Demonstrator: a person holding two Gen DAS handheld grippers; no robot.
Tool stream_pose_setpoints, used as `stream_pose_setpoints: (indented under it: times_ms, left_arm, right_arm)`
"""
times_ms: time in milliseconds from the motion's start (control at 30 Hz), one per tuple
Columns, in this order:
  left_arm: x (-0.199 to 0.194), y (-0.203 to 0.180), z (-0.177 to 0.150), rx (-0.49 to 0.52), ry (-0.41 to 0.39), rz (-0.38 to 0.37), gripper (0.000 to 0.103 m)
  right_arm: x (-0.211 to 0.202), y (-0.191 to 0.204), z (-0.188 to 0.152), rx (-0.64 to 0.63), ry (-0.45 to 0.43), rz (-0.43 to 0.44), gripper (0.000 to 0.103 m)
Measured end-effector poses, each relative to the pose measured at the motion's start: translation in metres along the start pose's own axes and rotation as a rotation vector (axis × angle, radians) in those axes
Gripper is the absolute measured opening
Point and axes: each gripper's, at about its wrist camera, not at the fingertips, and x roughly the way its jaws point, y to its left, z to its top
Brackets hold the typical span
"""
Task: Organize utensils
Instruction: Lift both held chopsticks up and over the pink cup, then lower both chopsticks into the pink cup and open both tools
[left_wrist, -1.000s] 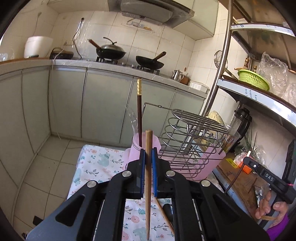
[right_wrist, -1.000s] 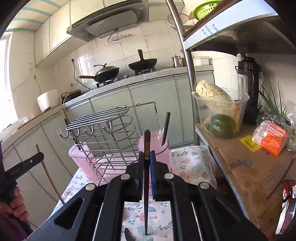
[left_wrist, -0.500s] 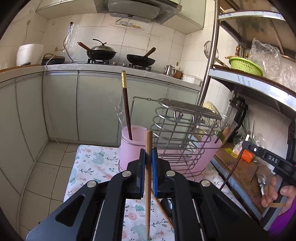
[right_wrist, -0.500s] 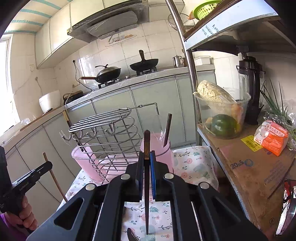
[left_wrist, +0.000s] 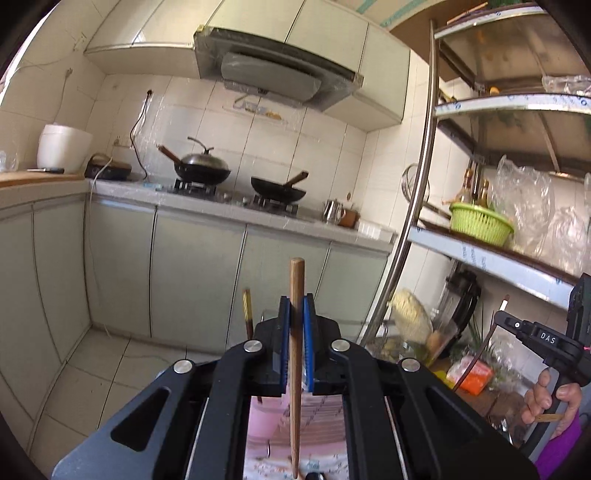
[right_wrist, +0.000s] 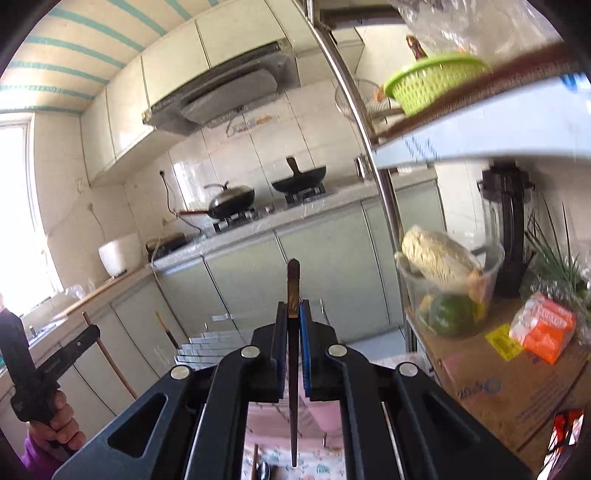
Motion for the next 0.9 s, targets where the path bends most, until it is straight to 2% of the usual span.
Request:
stream_pose_setpoints:
  times_ms: [233,367,433,533,667,900]
  left_arm:
    - [0.008,-0.003,0.048,0.001,-0.119,0.019,0.006]
    - [0.022,-0.001,0.058,0.011,-0.156,0.053,0.006]
    - [0.031,0.001,0.056,0.012,-0.156,0.064,0.006]
    - [0.045,0.006,0.046,0.017,-0.140,0.083,0.006]
    - [0.063,0.013,0.027,0.020,-0.081,0.099,0.006]
    - [0.081,0.026,-0.009,-0.004,0.022,0.107,0.006]
  right_arm:
    - [0.001,0.005,0.045,-0.052,-0.120,-0.043,0.006]
    - [0.018,0.007,0.046,-0.093,-0.130,-0.084,0.006]
    - [0.031,0.006,0.040,-0.103,-0.108,-0.095,0.006]
    - [0.051,0.002,0.026,-0.110,-0.064,-0.112,0.006]
    - [0.075,-0.008,0.007,-0.094,0.022,-0.120,0.006]
    - [0.100,-0.021,-0.021,-0.073,0.121,-0.125,0.006]
